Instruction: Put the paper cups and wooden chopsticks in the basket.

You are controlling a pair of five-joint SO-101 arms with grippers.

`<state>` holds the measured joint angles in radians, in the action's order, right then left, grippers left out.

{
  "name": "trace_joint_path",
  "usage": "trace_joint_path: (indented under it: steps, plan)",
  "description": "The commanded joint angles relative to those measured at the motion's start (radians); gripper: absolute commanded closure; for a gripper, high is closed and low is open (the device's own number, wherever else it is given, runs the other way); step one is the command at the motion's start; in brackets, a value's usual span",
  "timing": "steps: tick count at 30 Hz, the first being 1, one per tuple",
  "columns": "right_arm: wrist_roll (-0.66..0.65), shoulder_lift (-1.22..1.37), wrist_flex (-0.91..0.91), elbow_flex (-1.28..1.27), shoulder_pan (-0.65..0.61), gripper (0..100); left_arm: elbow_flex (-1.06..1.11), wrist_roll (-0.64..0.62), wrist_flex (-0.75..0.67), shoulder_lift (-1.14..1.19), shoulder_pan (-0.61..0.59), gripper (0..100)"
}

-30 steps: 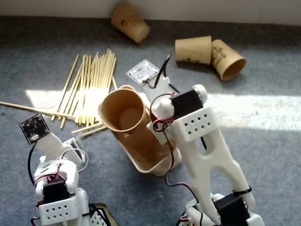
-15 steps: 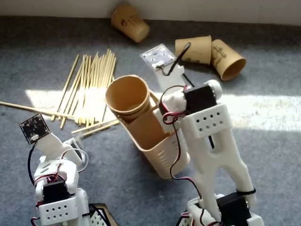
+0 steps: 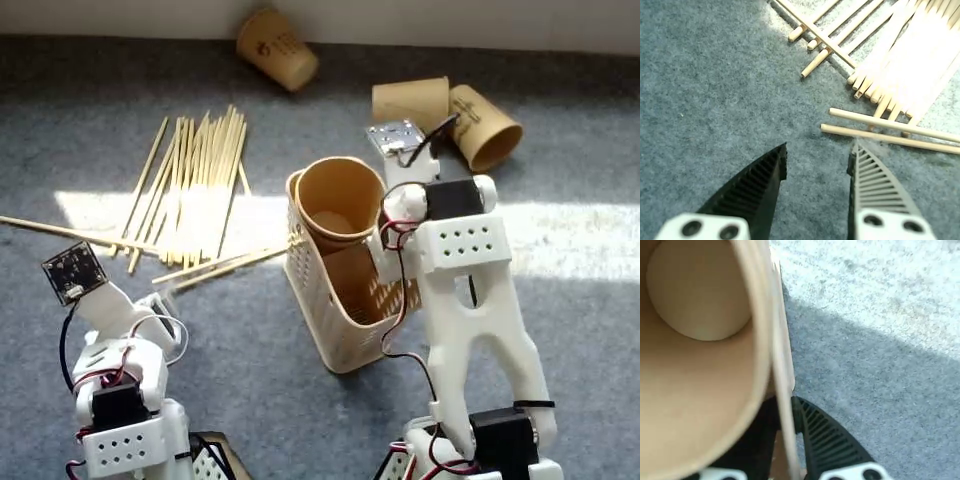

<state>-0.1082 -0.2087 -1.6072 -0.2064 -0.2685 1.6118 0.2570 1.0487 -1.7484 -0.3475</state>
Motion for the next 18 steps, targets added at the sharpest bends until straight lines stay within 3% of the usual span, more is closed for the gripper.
trace_joint_path:
  steps: [1,9,18]
  plan:
    - [0.037,-0.012,0.027,-0.027,0.016,98.8,-0.002,-0.008,-0.017,-0.010,-0.001,79]
    - [0.086,-0.140,-0.051,-0.025,-0.050,98.5,-0.002,-0.008,-0.020,-0.010,-0.001,79]
    - [0.035,-0.156,-0.090,-0.025,-0.079,77.3,-0.002,-0.008,-0.015,-0.010,-0.001,79]
